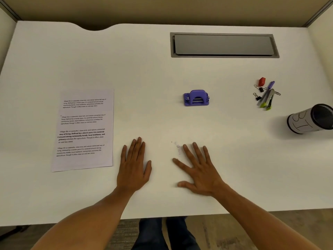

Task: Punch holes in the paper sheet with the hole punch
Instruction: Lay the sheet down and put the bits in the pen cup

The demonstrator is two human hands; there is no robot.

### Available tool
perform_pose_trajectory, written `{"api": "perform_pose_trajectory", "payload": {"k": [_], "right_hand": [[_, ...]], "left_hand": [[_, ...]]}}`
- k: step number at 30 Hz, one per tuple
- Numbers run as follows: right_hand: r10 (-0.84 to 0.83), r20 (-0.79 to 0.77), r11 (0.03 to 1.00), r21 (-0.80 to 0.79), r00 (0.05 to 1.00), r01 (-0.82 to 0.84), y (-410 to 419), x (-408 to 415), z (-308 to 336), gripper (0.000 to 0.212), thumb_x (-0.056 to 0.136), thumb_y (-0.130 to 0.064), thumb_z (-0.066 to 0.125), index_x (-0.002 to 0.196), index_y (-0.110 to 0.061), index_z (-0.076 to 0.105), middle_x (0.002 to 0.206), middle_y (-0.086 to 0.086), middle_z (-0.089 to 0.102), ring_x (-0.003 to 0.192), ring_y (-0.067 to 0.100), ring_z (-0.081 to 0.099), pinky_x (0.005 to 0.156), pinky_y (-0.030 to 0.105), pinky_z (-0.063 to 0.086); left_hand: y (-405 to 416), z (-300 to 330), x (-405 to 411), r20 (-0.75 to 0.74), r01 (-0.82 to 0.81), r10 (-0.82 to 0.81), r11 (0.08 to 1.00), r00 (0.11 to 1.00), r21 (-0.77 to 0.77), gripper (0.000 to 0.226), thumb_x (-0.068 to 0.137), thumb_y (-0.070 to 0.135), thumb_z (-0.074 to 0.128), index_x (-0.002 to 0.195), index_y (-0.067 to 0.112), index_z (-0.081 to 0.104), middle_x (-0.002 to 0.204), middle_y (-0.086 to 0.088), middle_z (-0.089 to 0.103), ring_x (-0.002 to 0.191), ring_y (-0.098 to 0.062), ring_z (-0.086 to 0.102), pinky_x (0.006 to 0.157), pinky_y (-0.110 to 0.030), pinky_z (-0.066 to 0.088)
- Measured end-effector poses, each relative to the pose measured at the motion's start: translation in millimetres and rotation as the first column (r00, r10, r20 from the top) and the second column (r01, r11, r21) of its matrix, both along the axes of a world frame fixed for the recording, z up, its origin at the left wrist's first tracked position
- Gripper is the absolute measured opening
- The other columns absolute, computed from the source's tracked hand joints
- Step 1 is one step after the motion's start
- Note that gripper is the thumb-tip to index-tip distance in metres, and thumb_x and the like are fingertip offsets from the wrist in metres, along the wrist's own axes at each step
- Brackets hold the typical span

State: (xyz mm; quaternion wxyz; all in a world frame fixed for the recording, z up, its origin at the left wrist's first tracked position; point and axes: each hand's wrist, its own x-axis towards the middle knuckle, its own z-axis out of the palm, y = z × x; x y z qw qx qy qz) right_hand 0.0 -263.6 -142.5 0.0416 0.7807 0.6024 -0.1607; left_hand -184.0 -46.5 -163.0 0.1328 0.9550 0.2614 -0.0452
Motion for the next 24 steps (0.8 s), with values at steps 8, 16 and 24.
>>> {"api": "perform_pose_trajectory", "payload": {"k": [8,16,24], "right_hand": [[-0.257,0.002,0.966,0.009,0.966,0.257,29,3,-4,0.084,0.091,-0.077,0.025,0.158,-0.033,0.001,0.167,0.012,-0.010,0.152,0.039,-0.013,0.118,0.065,0.009],[-0.674,0.011,0.738,-0.030,0.739,0.674,9,-55,-12,0.098,0.091,-0.078,0.019,0.158,-0.010,-0.001,0.166,0.013,-0.009,0.152,0.038,-0.013,0.120,0.064,0.006],[-0.517,0.001,0.856,0.024,0.856,0.517,57,-35,-13,0.085,0.093,-0.075,0.019,0.159,-0.026,-0.003,0.166,0.013,-0.010,0.152,0.038,-0.014,0.121,0.062,0.002]], "left_hand": [[0,1,0,-0.010,-0.007,0.007,1.000,1.000,-0.001,0.070,0.096,0.043,0.035,0.155,0.007,0.023,0.165,-0.009,0.014,0.154,-0.023,0.010,0.123,-0.052,0.017],[1,1,1,0.004,-0.007,0.007,1.000,1.000,-0.010,0.069,0.095,0.042,0.037,0.154,0.007,0.025,0.165,-0.009,0.015,0.154,-0.023,0.010,0.123,-0.052,0.017],[1,1,0,0.001,-0.008,0.008,1.000,1.000,-0.013,0.070,0.096,0.044,0.035,0.155,0.008,0.023,0.165,-0.008,0.015,0.154,-0.023,0.010,0.123,-0.052,0.016]]}}
